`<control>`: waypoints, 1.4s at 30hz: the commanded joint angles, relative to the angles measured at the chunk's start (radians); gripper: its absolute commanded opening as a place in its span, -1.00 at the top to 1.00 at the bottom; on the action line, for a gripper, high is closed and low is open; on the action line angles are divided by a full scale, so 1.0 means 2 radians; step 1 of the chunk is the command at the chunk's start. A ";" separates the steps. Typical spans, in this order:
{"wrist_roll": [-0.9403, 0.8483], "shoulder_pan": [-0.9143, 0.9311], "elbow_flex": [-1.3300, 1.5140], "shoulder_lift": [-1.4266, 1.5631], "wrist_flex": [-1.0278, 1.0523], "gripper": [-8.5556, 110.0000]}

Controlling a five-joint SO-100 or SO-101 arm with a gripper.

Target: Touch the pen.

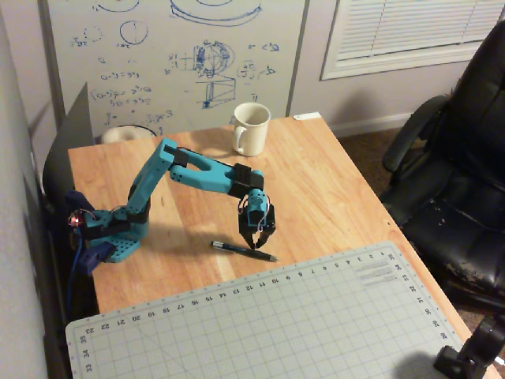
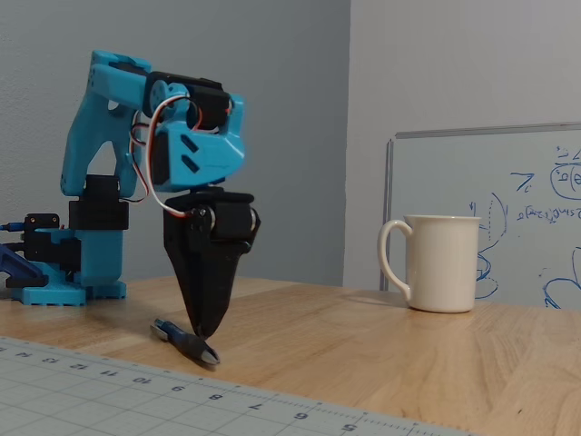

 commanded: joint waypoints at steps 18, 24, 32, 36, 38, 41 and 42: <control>-0.005 0.009 -0.036 0.054 -0.001 0.85; -0.005 0.009 -0.036 0.038 -0.001 0.85; -0.005 0.008 -0.038 0.010 -0.001 0.85; -0.005 0.008 -0.041 0.005 -0.001 0.85; -0.005 0.008 -0.041 0.005 -0.001 0.85; -0.005 0.008 -0.041 0.005 -0.001 0.85; -0.005 0.008 -0.041 0.005 -0.001 0.85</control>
